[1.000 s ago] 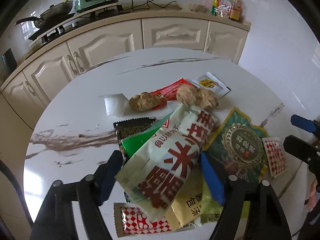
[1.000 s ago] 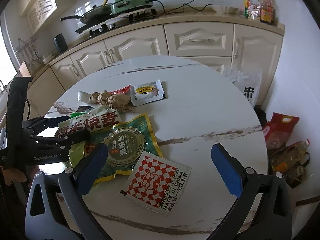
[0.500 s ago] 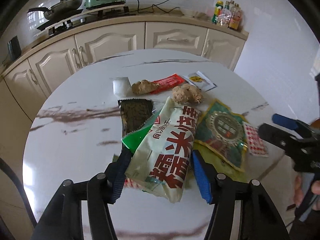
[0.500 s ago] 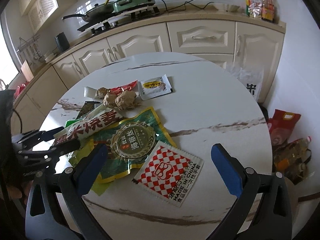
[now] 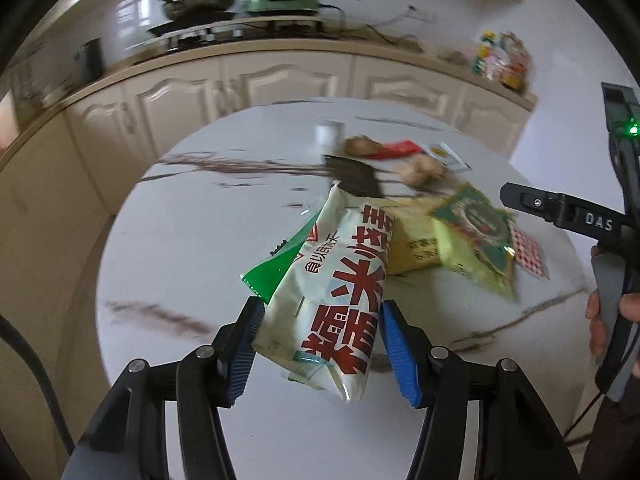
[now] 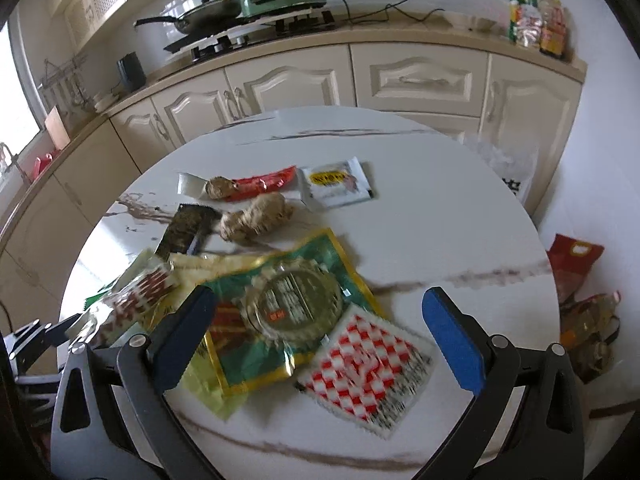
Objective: Collect trash
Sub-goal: 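Grasp the white rice-cake snack bag with the left gripper and lift it, then grasp the ginger root with the right gripper while the left gripper holds the snack bag, then carry the snack bag and ginger over the blue bin and open both grippers, then move both tools back to the table, then grasp the dark seaweed packet with the left gripper while the right gripper grasps the white sachet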
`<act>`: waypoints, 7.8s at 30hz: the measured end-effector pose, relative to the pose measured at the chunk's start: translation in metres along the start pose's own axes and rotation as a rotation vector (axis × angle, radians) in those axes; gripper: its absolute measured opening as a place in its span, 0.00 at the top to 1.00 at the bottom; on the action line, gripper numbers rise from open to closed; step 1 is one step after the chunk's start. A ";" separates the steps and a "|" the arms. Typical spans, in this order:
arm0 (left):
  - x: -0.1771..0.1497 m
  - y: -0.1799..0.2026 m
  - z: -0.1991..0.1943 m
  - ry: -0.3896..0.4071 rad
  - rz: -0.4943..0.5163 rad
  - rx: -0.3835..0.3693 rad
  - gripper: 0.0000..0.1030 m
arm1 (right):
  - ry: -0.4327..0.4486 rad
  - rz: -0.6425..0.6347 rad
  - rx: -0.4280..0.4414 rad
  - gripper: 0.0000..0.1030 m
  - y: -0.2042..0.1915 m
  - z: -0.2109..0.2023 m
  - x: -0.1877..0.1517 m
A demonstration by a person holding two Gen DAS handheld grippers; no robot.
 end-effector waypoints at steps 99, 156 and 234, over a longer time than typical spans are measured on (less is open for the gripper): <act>-0.334 -0.405 -0.006 -0.188 -0.821 0.223 0.52 | -0.481 -0.594 0.447 0.42 -0.517 0.165 -0.266; -0.116 0.089 -0.180 0.460 -0.044 0.260 0.02 | 0.328 -0.222 0.237 0.00 -0.196 -0.197 -0.017; 0.097 -0.024 0.100 0.031 -0.039 0.031 0.80 | -0.146 -0.144 -0.104 0.00 -0.004 0.134 0.081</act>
Point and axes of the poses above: each gripper's, at about its wrist camera, not at the fingertips, and z roughly the way its jaws point, y to its right, x to its top, the point moved 6 cm from there along z, roughly the way its jaws point, and after that the axes turned 6 degrees about z, right-handed, at the moved point
